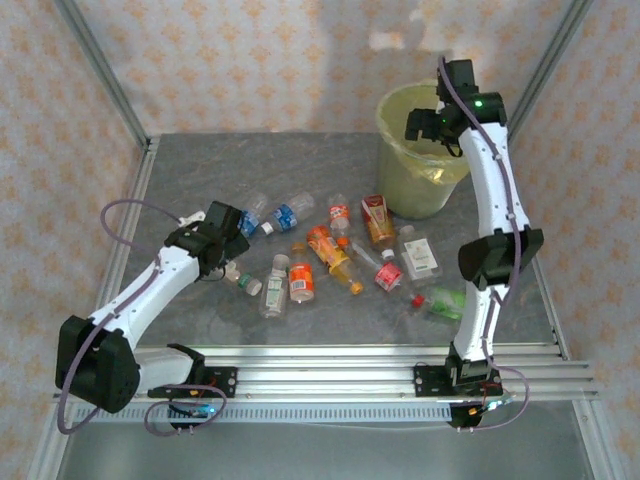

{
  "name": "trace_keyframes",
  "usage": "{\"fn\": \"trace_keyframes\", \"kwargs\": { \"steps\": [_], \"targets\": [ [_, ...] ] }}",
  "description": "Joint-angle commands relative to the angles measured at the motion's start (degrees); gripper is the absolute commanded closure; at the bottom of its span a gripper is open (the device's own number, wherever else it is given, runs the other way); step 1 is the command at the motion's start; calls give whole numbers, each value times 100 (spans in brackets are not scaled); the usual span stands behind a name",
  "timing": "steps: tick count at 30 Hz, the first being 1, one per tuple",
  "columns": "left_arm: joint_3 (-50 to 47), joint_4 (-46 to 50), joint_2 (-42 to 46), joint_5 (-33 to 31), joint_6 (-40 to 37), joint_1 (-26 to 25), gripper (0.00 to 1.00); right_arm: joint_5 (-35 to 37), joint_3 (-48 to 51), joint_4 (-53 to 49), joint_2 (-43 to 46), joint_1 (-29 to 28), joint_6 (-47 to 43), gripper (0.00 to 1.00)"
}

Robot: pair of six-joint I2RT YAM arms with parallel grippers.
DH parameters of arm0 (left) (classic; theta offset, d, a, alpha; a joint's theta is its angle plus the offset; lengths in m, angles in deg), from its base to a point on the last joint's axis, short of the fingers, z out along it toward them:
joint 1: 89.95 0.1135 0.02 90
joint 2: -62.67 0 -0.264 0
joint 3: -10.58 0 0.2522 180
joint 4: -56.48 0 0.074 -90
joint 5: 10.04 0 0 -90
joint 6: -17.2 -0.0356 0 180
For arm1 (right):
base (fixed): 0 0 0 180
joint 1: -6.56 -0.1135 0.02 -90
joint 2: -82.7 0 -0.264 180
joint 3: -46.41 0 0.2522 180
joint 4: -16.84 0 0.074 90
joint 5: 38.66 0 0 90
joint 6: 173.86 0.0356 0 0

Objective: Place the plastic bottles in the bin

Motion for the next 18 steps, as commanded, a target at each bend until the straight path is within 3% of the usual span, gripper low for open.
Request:
{"fn": "trace_keyframes", "kwargs": {
  "steps": [1, 6, 18],
  "targets": [
    [-316, -210, -67, 436, 454, 179, 0, 15, 364, 278, 531, 13, 34, 1],
    [-593, -675, -222, 877, 585, 362, 0, 41, 953, 627, 1127, -73, 106, 1],
    [-577, -1106, -834, 946, 385, 468, 0, 132, 1889, 1199, 1933, -460, 139, 1]
  ]
}}
